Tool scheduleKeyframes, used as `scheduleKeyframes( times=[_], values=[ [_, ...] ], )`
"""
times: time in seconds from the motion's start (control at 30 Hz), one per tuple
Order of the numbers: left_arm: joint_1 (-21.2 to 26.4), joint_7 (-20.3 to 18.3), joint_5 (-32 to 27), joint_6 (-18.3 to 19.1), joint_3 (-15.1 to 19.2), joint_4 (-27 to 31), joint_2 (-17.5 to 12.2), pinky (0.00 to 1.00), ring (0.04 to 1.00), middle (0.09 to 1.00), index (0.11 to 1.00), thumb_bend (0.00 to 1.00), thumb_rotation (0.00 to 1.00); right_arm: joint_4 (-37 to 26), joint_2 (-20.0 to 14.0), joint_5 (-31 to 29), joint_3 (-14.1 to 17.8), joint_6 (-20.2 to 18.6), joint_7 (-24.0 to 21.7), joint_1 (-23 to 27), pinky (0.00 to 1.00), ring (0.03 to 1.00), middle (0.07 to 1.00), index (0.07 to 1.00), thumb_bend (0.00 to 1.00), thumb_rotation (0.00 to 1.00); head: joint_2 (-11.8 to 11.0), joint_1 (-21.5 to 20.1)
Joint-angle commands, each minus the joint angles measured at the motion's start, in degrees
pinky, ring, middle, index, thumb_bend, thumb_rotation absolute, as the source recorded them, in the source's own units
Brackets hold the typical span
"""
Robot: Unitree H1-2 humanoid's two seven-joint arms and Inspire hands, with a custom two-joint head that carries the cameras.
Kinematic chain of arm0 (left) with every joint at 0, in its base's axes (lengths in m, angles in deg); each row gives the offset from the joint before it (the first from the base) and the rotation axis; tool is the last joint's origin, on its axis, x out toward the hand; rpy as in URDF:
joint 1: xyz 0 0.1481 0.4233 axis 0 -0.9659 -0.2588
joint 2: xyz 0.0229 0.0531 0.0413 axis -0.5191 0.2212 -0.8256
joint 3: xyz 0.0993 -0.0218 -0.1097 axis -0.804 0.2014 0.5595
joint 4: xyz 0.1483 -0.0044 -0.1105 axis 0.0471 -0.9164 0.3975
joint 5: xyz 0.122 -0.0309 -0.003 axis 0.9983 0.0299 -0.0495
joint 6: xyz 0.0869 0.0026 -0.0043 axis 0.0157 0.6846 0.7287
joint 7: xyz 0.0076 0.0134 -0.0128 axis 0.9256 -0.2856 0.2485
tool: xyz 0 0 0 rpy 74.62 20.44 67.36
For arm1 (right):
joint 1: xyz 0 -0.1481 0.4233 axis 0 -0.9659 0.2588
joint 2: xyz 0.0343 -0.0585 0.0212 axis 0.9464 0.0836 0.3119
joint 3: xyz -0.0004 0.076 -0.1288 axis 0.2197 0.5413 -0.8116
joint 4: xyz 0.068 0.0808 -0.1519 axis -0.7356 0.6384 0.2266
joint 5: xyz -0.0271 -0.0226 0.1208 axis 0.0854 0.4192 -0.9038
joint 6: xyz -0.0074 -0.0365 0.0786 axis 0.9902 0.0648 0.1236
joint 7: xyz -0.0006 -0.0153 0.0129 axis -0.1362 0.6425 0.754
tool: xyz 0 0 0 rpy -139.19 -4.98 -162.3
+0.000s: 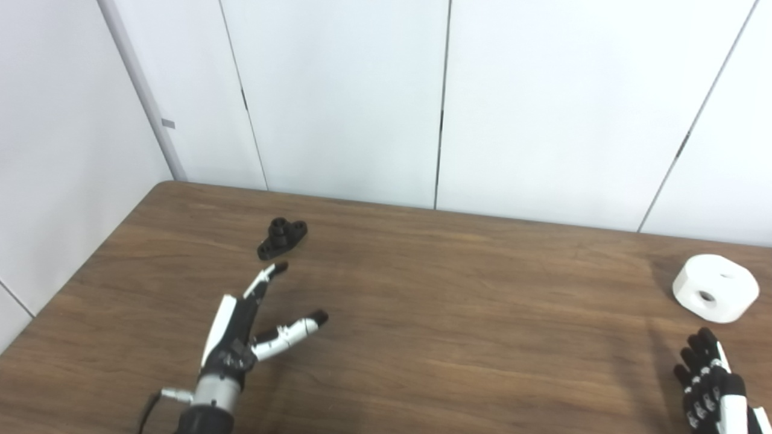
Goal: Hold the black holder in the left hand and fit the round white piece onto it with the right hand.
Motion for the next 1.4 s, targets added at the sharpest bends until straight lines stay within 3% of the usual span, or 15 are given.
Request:
scheduleKeyframes(
  times=[0.0,0.33,0.57,0.8,1.1,1.37],
  values=[
    [1.9,1.2,3.6,-0.6,0.2,1.0,-2.2,1.00,1.000,0.959,0.901,0.88,0.40,1.4,0.8,-0.4,-0.2,1.7,0.6,-0.1,1.00,1.000,0.995,1.000,0.61,1.00,0.0,0.0],
    [5.8,3.7,11.3,-2.4,1.3,-6.3,-8.4,1.00,1.000,0.951,0.875,0.87,0.39,0.6,1.2,-0.1,-0.5,0.8,1.1,-0.4,1.00,1.000,0.997,1.000,0.58,1.00,0.1,-0.1],
    [9.9,5.9,14.8,-0.8,1.9,-11.4,-10.3,1.00,0.993,0.927,0.827,0.89,0.39,0.2,1.3,-0.1,-0.6,0.8,1.1,-0.5,1.00,1.000,1.000,1.000,0.56,1.00,0.4,-0.2],
    [13.2,7.3,14.9,-0.9,2.4,-16.4,-10.1,0.99,0.994,0.924,0.821,0.86,0.36,0.6,1.4,-0.2,-0.7,1.6,0.9,-0.4,1.00,1.000,1.000,1.000,0.51,0.99,0.5,-0.3],
    [17.8,7.9,17.8,-0.1,-0.8,-24.1,-11.9,1.00,0.986,0.922,0.808,0.86,0.37,0.3,1.1,0.1,-0.8,1.6,0.9,-0.6,1.00,1.000,1.000,1.000,0.51,0.98,0.9,-0.2],
    [22.6,5.7,17.9,2.8,-3.8,-31.1,-13.4,1.00,0.997,0.934,0.815,0.84,0.37,-0.3,1.0,0.2,-0.9,0.6,0.9,-0.8,1.00,1.000,1.000,1.000,0.49,1.00,0.9,0.0]
  ],
)
